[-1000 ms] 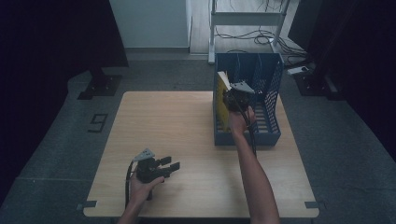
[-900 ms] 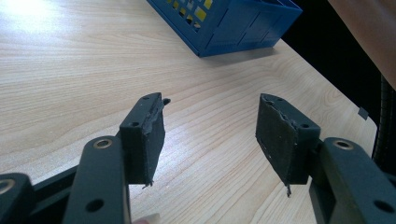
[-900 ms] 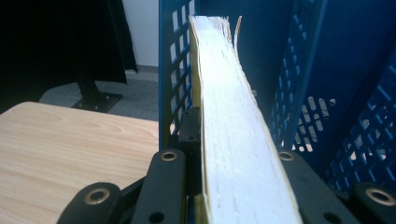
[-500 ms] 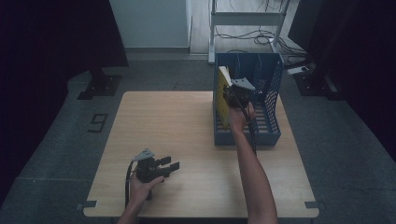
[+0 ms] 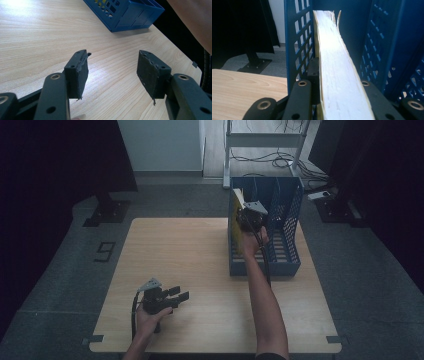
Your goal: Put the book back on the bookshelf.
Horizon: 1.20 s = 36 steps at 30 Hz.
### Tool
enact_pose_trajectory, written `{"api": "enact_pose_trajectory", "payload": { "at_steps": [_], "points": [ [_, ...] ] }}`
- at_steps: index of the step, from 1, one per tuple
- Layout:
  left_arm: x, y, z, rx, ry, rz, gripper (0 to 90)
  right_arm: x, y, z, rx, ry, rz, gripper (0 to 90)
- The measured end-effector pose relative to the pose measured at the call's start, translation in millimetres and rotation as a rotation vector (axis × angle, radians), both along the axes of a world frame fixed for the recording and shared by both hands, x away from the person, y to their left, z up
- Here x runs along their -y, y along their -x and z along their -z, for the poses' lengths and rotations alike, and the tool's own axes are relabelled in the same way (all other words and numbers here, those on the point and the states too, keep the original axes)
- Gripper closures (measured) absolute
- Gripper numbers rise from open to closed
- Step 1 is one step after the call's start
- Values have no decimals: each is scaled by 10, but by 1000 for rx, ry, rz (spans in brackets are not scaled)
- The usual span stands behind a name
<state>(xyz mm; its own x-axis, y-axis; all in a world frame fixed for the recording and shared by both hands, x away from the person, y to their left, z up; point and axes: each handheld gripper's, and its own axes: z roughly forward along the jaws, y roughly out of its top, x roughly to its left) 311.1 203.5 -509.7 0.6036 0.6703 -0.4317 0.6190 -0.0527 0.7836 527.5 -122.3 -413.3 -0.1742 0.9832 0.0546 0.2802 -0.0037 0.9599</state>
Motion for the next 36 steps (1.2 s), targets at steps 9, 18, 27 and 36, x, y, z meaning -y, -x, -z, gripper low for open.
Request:
{"api": "enact_pose_trajectory", "payload": {
  "at_steps": [9,18,27,36],
  "points": [
    [5,-6,13,-3,-6,2,425,-26,-56,83,4,-2,9,749],
    [33,4,17,-4,-8,9,424,-28,-44,85,11,26,-53,709],
    [42,7,17,-2,-14,12,423,32,-19,76,17,44,-94,644],
    [52,1,29,-8,-15,14,423,78,22,97,25,43,-87,577]
  ]
}}
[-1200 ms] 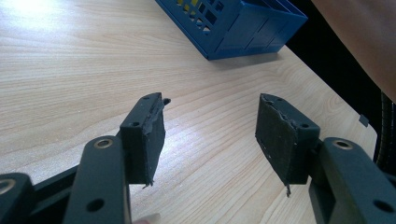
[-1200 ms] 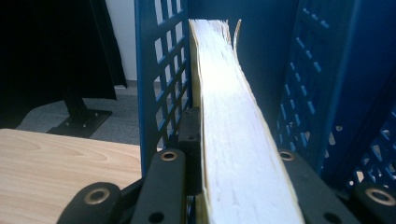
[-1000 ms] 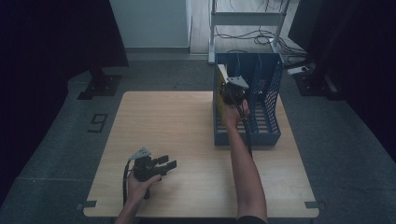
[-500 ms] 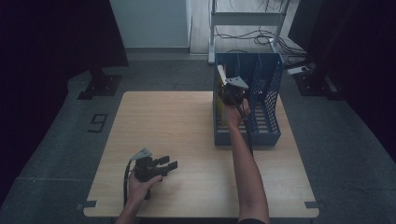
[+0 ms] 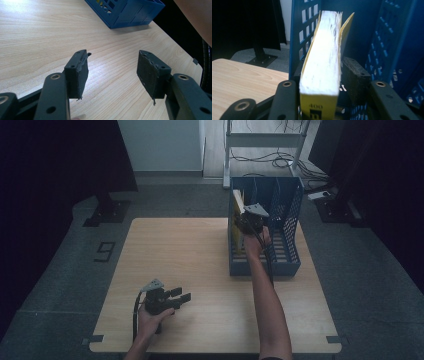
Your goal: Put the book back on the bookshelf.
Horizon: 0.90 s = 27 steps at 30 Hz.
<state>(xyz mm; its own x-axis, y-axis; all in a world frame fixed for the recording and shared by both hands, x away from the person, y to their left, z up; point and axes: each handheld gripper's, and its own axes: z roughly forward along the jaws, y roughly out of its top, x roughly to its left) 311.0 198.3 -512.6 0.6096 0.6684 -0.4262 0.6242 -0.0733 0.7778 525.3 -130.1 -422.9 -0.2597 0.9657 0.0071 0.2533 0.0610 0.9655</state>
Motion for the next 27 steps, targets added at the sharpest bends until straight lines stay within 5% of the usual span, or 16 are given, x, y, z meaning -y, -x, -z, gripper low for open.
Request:
{"api": "enact_pose_trajectory", "payload": {
  "at_steps": [27],
  "points": [
    [-17,-3,6,-2,-2,-7,420,35,309,-51,27,-11,-36,456]
  ]
}}
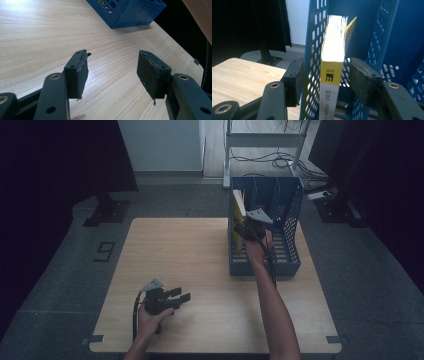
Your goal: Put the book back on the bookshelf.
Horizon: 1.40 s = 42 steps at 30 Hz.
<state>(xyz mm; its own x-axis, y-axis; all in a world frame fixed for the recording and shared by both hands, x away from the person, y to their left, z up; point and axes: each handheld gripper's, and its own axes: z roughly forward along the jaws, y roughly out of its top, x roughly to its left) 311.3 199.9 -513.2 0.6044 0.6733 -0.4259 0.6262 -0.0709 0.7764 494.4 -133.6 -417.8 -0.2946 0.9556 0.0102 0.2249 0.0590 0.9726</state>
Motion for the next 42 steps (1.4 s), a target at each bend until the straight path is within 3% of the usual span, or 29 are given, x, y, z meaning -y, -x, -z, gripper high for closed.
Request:
{"api": "enact_pose_trajectory", "payload": {
  "at_steps": [11,20,22,30,42],
  "points": [
    [1,-1,-2,1,-5,0,419,20,192,-27,-2,-8,-49,442],
    [-1,3,-10,7,-11,-5,418,120,445,-9,4,-27,-94,442],
    [3,3,-8,7,-12,-6,418,151,537,-5,22,-33,-96,444],
    [20,11,-12,12,-22,-3,418,309,858,5,20,-52,-153,445],
    [52,7,11,6,-40,6,417,522,1402,174,25,-82,-216,443]
  ]
}}
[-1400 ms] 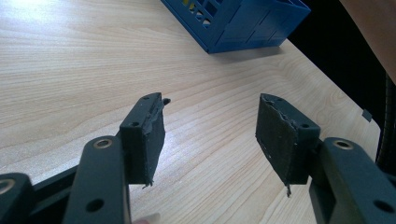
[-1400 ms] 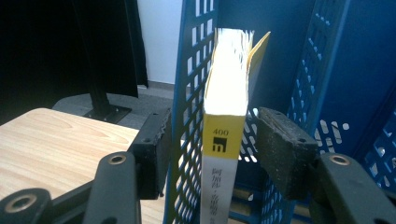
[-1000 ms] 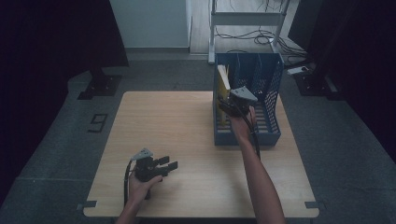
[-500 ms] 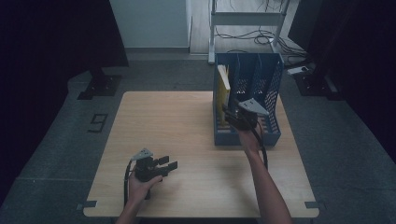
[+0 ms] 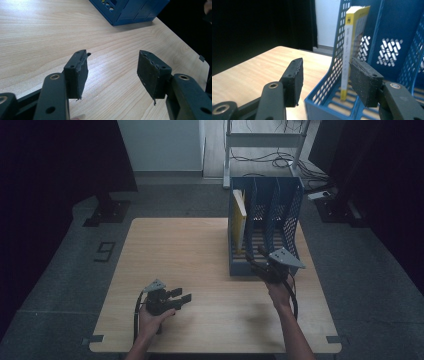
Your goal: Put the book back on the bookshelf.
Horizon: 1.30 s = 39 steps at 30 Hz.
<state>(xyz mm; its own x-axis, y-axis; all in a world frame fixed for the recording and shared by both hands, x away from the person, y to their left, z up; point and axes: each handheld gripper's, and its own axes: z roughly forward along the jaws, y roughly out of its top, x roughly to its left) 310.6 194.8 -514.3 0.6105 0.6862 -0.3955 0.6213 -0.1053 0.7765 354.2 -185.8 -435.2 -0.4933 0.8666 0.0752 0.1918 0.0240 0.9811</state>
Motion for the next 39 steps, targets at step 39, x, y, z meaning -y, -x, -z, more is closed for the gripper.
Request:
{"api": "enact_pose_trajectory", "payload": {
  "at_steps": [39],
  "points": [
    [28,3,6,-3,-10,17,407,-127,421,1102,-271,138,-129,420]
  ]
}}
